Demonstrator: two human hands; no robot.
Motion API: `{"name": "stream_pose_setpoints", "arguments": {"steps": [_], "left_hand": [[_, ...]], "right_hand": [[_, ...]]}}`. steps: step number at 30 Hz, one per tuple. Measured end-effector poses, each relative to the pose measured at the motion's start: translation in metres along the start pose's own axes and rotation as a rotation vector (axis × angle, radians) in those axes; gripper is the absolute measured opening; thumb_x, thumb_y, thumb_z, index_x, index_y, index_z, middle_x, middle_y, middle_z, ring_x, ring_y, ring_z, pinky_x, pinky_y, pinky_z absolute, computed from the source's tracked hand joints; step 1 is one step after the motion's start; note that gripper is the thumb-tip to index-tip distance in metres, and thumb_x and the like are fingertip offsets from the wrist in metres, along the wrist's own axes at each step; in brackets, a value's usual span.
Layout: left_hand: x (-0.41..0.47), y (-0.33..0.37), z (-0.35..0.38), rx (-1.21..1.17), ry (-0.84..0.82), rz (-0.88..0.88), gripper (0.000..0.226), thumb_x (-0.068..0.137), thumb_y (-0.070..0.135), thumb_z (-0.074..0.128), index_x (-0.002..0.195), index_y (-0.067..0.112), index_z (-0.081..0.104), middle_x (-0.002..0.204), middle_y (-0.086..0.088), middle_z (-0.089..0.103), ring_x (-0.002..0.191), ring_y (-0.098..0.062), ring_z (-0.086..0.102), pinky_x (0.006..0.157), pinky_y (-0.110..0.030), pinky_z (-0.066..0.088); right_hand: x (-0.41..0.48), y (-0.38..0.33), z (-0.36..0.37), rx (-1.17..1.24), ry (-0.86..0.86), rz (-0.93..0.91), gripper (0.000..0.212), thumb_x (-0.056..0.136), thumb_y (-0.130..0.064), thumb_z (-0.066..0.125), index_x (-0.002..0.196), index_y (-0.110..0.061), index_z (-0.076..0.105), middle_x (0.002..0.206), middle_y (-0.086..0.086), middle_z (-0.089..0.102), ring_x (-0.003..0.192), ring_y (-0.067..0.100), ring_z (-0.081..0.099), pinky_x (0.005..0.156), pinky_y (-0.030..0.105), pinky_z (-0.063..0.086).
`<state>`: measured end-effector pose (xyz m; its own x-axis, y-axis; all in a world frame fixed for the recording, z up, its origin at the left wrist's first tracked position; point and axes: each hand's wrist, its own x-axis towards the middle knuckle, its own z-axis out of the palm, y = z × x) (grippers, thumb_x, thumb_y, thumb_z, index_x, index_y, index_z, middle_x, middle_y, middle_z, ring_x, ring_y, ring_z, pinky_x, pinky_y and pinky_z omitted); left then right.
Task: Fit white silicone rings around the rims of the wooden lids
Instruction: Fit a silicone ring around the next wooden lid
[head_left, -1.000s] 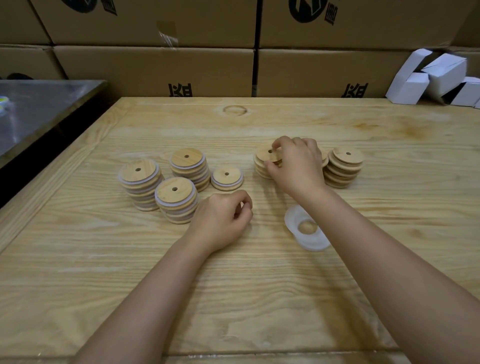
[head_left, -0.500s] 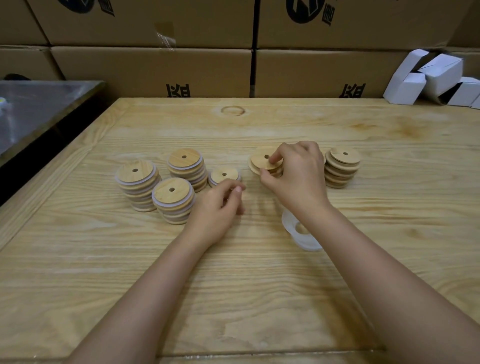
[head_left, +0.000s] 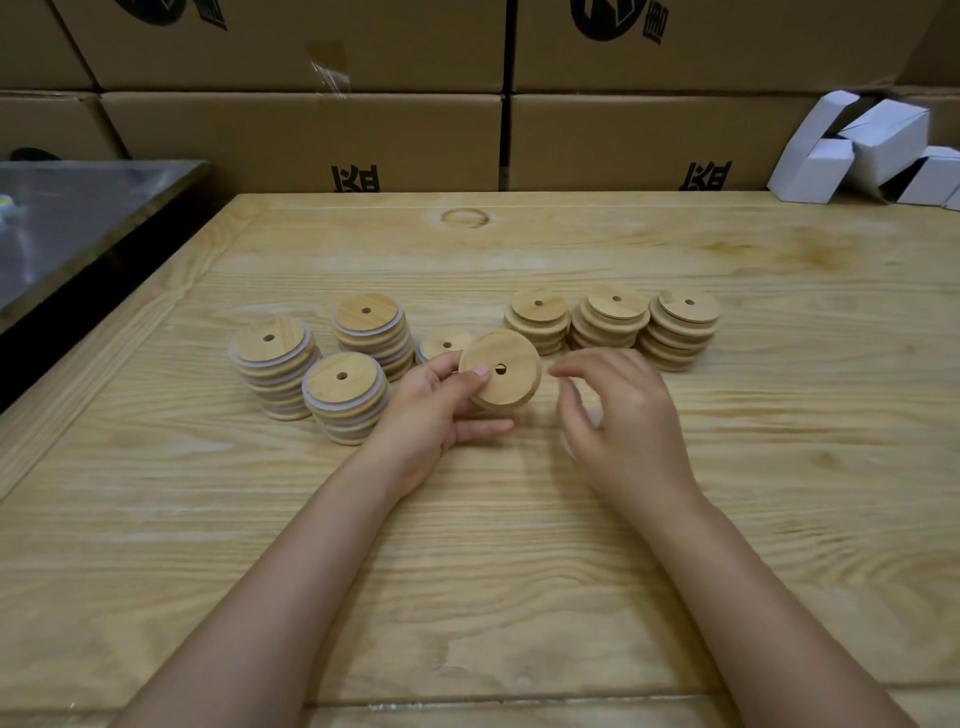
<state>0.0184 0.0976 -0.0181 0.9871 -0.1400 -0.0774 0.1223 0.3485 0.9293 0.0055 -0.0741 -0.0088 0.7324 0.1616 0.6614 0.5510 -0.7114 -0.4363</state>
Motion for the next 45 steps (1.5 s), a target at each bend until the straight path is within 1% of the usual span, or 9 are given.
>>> {"name": "stream_pose_setpoints", "arguments": {"steps": [4, 7, 10, 20, 27, 33, 36, 39, 45], "left_hand": [[0.0, -0.003, 0.004, 0.089, 0.01, 0.002, 0.015, 0.094, 0.004, 0.048, 0.106, 0.001, 0.057, 0.09, -0.011, 0.064, 0.078, -0.018, 0.066, 0.061, -0.031, 0.059], [0.001, -0.005, 0.005, 0.136, -0.001, 0.005, 0.015, 0.093, 0.002, 0.049, 0.106, 0.001, 0.056, 0.086, -0.009, 0.064, 0.074, -0.016, 0.066, 0.063, -0.03, 0.059], [0.002, -0.005, 0.003, 0.161, -0.006, -0.013, 0.016, 0.092, 0.001, 0.05, 0.107, 0.002, 0.055, 0.086, -0.01, 0.065, 0.072, -0.017, 0.067, 0.063, -0.029, 0.059], [0.003, -0.007, 0.002, 0.242, -0.022, -0.012, 0.013, 0.093, 0.001, 0.05, 0.101, 0.009, 0.058, 0.082, -0.004, 0.066, 0.069, -0.015, 0.067, 0.067, -0.029, 0.059], [0.002, -0.007, 0.002, 0.244, -0.032, -0.004, 0.014, 0.093, 0.001, 0.05, 0.102, 0.008, 0.057, 0.087, -0.008, 0.064, 0.072, -0.017, 0.066, 0.067, -0.029, 0.059], [-0.002, -0.006, 0.002, 0.24, -0.077, 0.067, 0.029, 0.092, -0.004, 0.05, 0.113, 0.015, 0.054, 0.087, -0.009, 0.066, 0.078, -0.019, 0.066, 0.069, -0.033, 0.059], [-0.003, -0.006, 0.002, 0.225, -0.087, 0.118, 0.03, 0.091, -0.006, 0.049, 0.11, 0.018, 0.048, 0.085, -0.014, 0.065, 0.078, -0.021, 0.066, 0.071, -0.036, 0.059], [-0.005, -0.005, 0.002, 0.214, -0.102, 0.147, 0.029, 0.091, -0.005, 0.05, 0.108, 0.018, 0.047, 0.083, -0.012, 0.066, 0.077, -0.019, 0.067, 0.071, -0.036, 0.059], [-0.007, -0.005, 0.004, 0.243, -0.118, 0.179, 0.021, 0.09, -0.005, 0.052, 0.102, 0.012, 0.053, 0.084, -0.008, 0.068, 0.079, -0.017, 0.067, 0.069, -0.035, 0.059]], "right_hand": [[0.002, 0.021, -0.014, 0.04, -0.271, 0.121, 0.036, 0.079, 0.008, 0.049, 0.096, -0.014, 0.072, 0.1, -0.005, 0.066, 0.102, 0.017, 0.055, 0.086, 0.021, 0.035], [0.002, 0.032, -0.017, -0.003, -0.511, 0.124, 0.045, 0.078, 0.006, 0.045, 0.107, -0.02, 0.069, 0.111, -0.009, 0.062, 0.111, 0.011, 0.048, 0.094, 0.022, 0.034], [0.002, 0.036, -0.017, -0.069, -0.586, 0.119, 0.043, 0.079, 0.001, 0.047, 0.111, -0.021, 0.066, 0.114, -0.01, 0.061, 0.109, 0.012, 0.05, 0.095, 0.029, 0.038], [0.004, 0.04, -0.03, -0.245, -0.603, 0.05, 0.03, 0.089, -0.011, 0.052, 0.113, -0.021, 0.067, 0.11, -0.006, 0.066, 0.102, 0.016, 0.059, 0.085, 0.032, 0.045], [0.006, 0.038, -0.034, -0.2, -0.454, 0.081, 0.027, 0.09, -0.01, 0.054, 0.113, -0.016, 0.067, 0.109, -0.002, 0.069, 0.103, 0.021, 0.061, 0.082, 0.039, 0.048], [0.006, 0.033, -0.037, -0.065, -0.235, -0.014, 0.018, 0.081, 0.003, 0.066, 0.097, -0.006, 0.072, 0.091, 0.003, 0.073, 0.084, 0.022, 0.069, 0.072, 0.037, 0.054], [0.007, 0.03, -0.038, -0.004, -0.145, -0.008, 0.015, 0.08, 0.001, 0.069, 0.092, -0.008, 0.073, 0.083, -0.005, 0.071, 0.076, 0.011, 0.066, 0.069, 0.02, 0.049], [0.007, 0.025, -0.037, 0.132, -0.084, 0.075, 0.012, 0.079, -0.005, 0.072, 0.088, -0.014, 0.073, 0.077, -0.021, 0.065, 0.081, -0.001, 0.062, 0.07, 0.005, 0.042], [0.005, 0.015, -0.027, 0.448, -0.202, 0.257, 0.014, 0.077, -0.014, 0.074, 0.075, -0.027, 0.07, 0.079, -0.018, 0.07, 0.081, 0.001, 0.065, 0.076, 0.014, 0.048]]}}
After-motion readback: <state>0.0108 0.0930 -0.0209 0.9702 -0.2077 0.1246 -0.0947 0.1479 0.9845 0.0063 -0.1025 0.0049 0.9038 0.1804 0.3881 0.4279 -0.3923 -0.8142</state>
